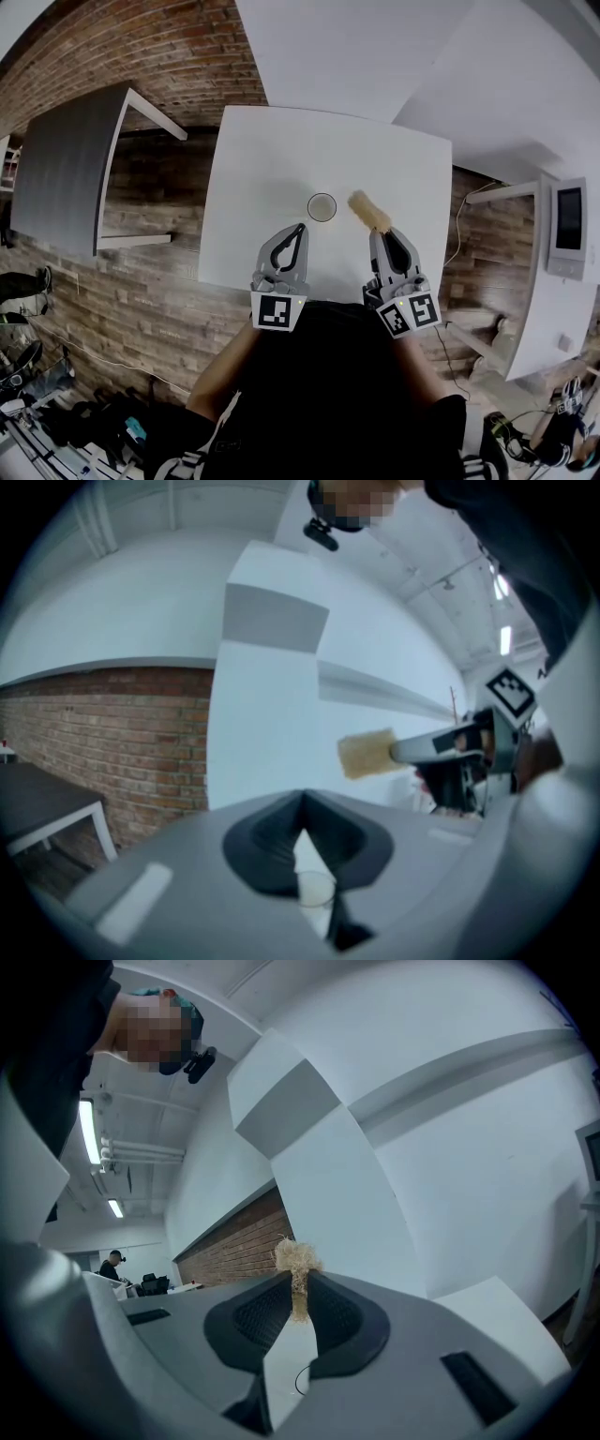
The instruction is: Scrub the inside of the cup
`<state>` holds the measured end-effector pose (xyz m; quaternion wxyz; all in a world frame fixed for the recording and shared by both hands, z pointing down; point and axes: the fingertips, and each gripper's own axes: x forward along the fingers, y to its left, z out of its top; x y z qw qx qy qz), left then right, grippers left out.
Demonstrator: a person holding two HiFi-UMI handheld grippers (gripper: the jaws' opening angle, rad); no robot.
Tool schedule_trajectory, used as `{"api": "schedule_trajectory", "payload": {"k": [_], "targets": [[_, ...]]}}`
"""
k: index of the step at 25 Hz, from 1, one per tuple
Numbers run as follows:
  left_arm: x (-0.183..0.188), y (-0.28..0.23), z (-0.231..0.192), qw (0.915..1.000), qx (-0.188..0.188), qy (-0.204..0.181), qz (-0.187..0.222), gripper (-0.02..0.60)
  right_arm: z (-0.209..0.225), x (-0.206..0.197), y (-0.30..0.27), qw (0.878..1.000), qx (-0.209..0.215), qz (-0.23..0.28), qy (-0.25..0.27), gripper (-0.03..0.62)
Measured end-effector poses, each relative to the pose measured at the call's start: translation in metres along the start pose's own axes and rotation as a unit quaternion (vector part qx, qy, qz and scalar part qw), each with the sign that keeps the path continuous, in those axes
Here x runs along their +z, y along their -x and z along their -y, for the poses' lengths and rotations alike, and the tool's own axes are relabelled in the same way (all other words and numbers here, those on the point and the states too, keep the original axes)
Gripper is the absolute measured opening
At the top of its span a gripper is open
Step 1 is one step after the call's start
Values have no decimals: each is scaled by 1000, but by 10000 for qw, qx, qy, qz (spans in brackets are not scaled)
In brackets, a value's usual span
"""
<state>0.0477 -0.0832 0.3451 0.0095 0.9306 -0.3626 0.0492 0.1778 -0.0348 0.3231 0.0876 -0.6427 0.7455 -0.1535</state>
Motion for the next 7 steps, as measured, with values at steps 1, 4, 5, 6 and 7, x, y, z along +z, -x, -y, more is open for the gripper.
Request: {"api": "schedule_trajectory", "payload": {"k": [1,4,5,6,7], "targets": [[0,0,0,10000,-9,-21,6,5,0,-1,0,10000,1,-14,2,46],[0,1,-2,10000,-25,-79,2,5,-2,-1,-1,10000,10,-33,5,46],[0,1,-2,10000,-28,-89,-2,5,-2,-1,-2,10000,13,-35,8,46],[0,1,-3,10000,-28,-92,-6,5,-3,-1,-2,10000,17,-38,12,46],[-1,1,-4,10000,-27,-91,-10,5,-3,-2,-3,10000,22,-40,16,46]]}}
